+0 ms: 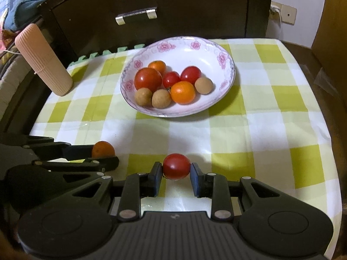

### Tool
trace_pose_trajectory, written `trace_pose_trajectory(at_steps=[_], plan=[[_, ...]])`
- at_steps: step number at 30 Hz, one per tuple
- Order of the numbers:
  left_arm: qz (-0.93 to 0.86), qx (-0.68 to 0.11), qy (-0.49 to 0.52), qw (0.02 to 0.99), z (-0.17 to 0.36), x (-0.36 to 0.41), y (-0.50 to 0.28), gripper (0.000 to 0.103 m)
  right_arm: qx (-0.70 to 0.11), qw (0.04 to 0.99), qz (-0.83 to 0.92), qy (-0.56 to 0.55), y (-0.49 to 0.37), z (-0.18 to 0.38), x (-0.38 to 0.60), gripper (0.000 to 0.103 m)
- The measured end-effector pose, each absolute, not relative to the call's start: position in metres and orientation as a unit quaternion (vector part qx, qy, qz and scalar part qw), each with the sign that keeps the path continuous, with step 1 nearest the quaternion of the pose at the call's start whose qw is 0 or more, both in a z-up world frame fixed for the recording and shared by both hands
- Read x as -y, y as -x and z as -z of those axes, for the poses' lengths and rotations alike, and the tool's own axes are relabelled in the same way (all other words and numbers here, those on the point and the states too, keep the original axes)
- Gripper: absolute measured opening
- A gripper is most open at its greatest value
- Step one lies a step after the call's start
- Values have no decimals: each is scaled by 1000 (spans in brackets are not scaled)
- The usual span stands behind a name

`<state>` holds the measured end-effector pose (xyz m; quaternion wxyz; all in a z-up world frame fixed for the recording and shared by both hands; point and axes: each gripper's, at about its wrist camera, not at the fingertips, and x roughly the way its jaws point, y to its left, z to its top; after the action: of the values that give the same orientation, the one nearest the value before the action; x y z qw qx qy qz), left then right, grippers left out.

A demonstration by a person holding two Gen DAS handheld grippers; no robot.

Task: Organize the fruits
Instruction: 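Close the left tool around the orange tangerine, then carry the red tomato and tangerine in both tools over the bowl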

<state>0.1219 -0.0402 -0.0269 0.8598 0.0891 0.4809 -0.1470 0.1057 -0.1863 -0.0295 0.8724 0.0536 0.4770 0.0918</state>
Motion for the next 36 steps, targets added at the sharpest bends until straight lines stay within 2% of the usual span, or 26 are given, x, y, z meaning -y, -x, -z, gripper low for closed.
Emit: trace_pose_trajectory(at_steps=[20, 36], plan=[[159, -454, -60, 874, 3, 41, -128, 39, -443, 889, -96, -67, -110, 8, 186, 28], [157, -426, -44, 890, -27, 54, -163, 38, -414, 902, -77, -93, -148, -15, 203, 28]])
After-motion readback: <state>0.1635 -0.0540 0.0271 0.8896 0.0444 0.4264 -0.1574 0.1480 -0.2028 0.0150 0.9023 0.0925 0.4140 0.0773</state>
